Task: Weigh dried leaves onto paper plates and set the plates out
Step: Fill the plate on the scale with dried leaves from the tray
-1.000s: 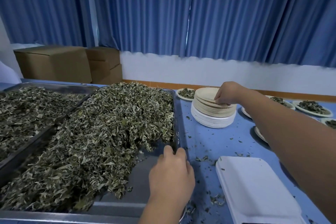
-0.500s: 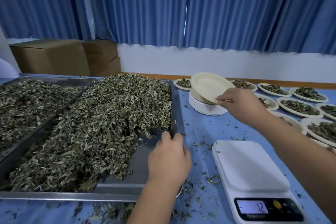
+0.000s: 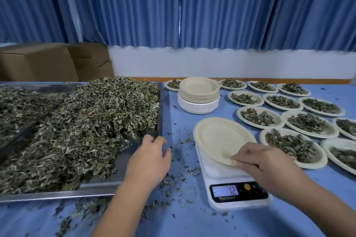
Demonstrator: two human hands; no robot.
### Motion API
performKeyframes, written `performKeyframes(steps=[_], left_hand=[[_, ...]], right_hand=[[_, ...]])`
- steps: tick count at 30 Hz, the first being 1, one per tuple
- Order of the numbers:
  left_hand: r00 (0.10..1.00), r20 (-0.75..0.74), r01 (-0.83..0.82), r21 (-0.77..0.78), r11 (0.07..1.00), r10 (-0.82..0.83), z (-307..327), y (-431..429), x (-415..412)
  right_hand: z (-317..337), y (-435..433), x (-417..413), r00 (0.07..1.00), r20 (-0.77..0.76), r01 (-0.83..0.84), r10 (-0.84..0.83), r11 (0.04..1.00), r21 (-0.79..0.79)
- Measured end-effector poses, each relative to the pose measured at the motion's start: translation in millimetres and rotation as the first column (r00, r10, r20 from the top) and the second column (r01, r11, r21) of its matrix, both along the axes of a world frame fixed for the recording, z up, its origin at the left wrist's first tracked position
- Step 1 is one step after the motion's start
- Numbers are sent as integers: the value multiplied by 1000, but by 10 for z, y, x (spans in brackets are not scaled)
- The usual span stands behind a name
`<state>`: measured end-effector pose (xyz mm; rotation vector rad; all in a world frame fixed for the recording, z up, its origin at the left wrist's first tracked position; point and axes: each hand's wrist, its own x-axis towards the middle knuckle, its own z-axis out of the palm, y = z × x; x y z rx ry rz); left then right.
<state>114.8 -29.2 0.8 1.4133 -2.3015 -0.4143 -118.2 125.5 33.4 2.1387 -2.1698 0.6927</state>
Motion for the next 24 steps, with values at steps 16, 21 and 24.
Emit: performKeyframes(steps=[16, 21, 24], left_hand=[[976, -69, -217, -224, 950, 207, 225, -14, 179], [868, 163, -463, -73, 883, 469, 221, -295, 603], [869, 321, -449, 190, 873, 377, 86, -348, 680]], right_hand=[[-51, 227, -77, 1000, -21, 10, -9, 999, 32], [-202, 131, -360, 969, 219, 189, -112, 910, -370], [-351, 116, -529, 913, 364, 331, -182, 852, -405]])
